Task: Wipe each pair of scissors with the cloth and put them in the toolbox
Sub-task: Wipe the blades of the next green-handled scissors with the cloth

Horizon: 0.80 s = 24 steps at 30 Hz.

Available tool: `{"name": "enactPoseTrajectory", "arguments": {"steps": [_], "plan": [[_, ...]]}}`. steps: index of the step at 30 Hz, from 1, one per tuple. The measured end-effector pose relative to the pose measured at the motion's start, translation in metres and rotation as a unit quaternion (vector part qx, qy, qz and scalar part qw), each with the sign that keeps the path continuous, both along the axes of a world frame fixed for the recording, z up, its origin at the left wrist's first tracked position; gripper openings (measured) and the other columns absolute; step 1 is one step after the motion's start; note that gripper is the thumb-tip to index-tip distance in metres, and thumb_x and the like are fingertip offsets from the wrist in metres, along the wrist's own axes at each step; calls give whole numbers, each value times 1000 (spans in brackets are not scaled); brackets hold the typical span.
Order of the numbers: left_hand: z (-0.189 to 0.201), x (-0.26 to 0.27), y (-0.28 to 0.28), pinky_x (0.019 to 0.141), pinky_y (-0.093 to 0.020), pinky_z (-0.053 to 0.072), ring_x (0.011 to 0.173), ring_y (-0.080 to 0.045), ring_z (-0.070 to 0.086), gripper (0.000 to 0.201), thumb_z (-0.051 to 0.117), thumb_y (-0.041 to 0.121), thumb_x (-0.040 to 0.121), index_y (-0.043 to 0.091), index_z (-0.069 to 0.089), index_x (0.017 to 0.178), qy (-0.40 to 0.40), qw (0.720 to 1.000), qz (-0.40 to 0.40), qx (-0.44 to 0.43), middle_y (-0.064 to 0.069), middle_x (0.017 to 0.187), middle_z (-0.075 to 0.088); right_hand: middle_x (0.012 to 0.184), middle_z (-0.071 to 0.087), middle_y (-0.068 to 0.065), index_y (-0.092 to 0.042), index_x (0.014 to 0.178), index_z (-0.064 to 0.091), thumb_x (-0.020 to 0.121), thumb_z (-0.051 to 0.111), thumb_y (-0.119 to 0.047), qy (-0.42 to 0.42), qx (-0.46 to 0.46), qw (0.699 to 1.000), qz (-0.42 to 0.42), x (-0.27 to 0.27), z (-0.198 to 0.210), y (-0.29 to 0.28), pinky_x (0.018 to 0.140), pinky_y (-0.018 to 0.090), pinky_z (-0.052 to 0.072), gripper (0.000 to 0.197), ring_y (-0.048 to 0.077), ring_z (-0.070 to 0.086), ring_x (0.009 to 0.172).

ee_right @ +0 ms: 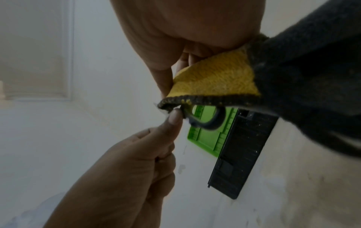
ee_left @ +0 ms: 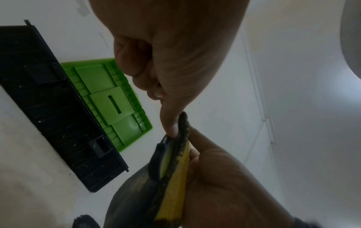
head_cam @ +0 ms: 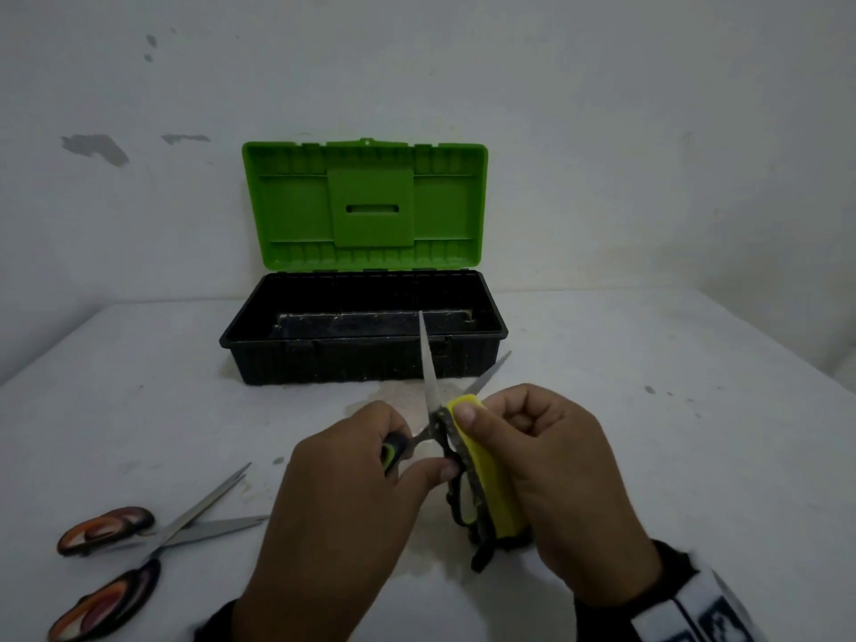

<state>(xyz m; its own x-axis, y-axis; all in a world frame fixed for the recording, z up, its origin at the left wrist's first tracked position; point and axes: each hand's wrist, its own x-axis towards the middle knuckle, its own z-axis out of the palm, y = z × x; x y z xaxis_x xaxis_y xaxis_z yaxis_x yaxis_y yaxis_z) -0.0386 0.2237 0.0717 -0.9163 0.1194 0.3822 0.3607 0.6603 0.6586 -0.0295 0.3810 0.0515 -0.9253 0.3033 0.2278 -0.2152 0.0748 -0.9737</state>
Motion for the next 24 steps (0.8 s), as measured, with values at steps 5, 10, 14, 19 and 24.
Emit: {"name": "enactPoseTrajectory", "arguments": {"steps": [5, 10, 14, 19, 24], "plan": [[-3, 0, -4, 44, -9, 24, 43, 1, 39, 40, 82, 51, 60, 34, 46, 65, 59, 997, -8, -55, 14, 48, 40, 66, 73, 6, -12, 71, 70, 77, 79, -32, -1, 16, 999, -38, -1, 3, -6, 55, 28, 55, 23, 17, 68, 59], [-6, 0, -7, 41, -4, 22, 40, 0, 39, 37, 79, 52, 60, 28, 51, 65, 86, 993, -33, -74, 14, 48, 42, 67, 72, 5, -14, 68, 68, 77, 77, -40, 14, 1, 998, -58, -5, 11, 5, 57, 36, 59, 28, 22, 68, 64], [-4, 0, -8, 38, -3, 15, 38, 6, 28, 40, 83, 49, 55, 29, 50, 64, 91, 991, -45, -82, 17, 48, 37, 69, 73, 5, -18, 66, 68, 71, 75, -45, 1, 5, 999, -50, -3, 12, 0, 62, 37, 61, 29, 22, 71, 68], [-7, -2, -10, 36, -4, 17, 38, 5, 31, 36, 78, 51, 59, 30, 50, 65, 94, 992, -39, -76, 17, 48, 35, 70, 71, 8, -18, 66, 68, 71, 76, -50, 7, 2, 999, -53, -9, 8, 7, 68, 45, 61, 33, 32, 69, 71], [-7, -5, -10, 37, -5, 16, 39, 6, 31, 40, 83, 50, 56, 31, 49, 65, 81, 993, -34, -80, 17, 46, 34, 71, 72, 11, -18, 65, 69, 74, 79, -45, 4, 1, 998, -67, -16, 8, 12, 69, 46, 61, 30, 32, 69, 70]]}}
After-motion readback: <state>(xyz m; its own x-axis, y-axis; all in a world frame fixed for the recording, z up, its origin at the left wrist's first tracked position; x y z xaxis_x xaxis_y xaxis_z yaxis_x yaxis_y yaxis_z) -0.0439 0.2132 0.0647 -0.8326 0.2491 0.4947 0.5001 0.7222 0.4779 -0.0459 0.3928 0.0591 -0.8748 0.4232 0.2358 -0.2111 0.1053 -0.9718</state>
